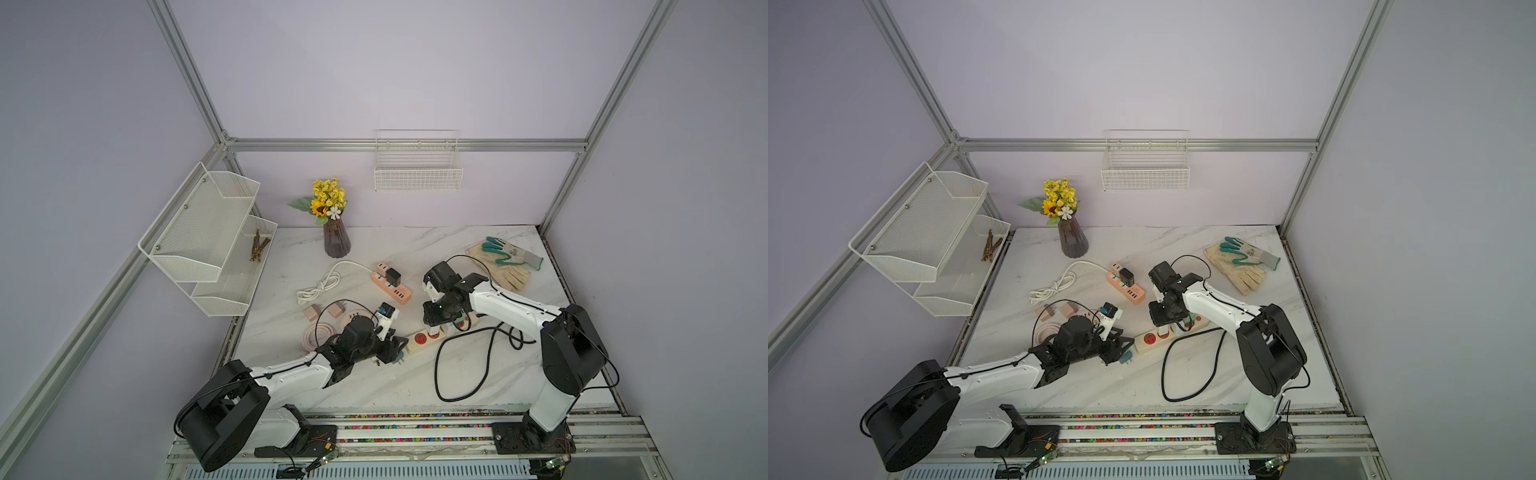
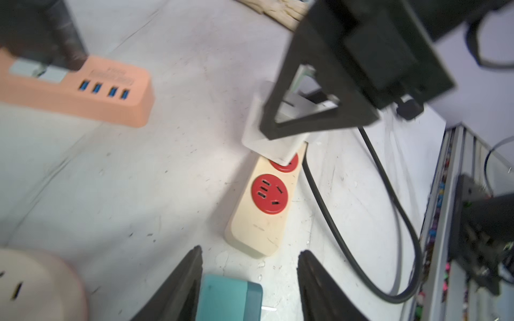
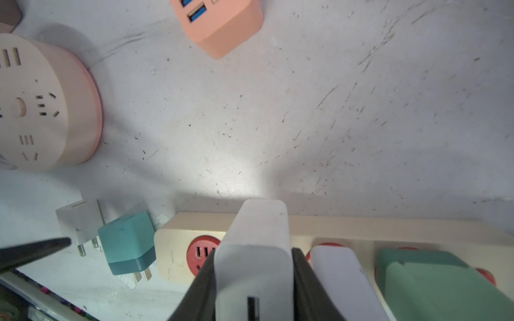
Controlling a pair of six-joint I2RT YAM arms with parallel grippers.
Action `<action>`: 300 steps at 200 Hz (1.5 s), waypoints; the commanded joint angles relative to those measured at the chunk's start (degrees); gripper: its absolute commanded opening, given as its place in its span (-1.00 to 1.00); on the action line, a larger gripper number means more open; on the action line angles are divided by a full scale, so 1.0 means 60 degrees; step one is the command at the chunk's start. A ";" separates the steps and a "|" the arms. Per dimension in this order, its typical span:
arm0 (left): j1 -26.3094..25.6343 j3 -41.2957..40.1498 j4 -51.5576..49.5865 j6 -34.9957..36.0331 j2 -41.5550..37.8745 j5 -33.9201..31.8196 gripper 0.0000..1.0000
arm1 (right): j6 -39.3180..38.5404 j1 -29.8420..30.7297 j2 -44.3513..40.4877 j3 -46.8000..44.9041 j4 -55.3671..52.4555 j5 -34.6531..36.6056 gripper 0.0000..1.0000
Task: Pull the plug off the socket
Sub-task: Place the plug at the center of the board, then remove the plug from the socket.
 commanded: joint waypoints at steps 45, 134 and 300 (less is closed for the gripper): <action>-0.0602 -0.0447 0.3693 0.2808 0.1960 -0.1092 0.39 | 0.0027 -0.0249 0.0442 -0.0819 -0.0238 0.0143 -1.00; -0.0609 -0.0516 0.5280 0.3036 0.3813 -0.0242 0.37 | -0.0139 -0.0108 0.0371 -0.1029 -0.0047 0.0030 -1.00; 0.2277 -0.0201 0.9492 -1.1254 0.5853 0.4513 0.30 | 0.0144 -0.0204 -0.0371 -0.0983 0.1144 0.0026 -1.00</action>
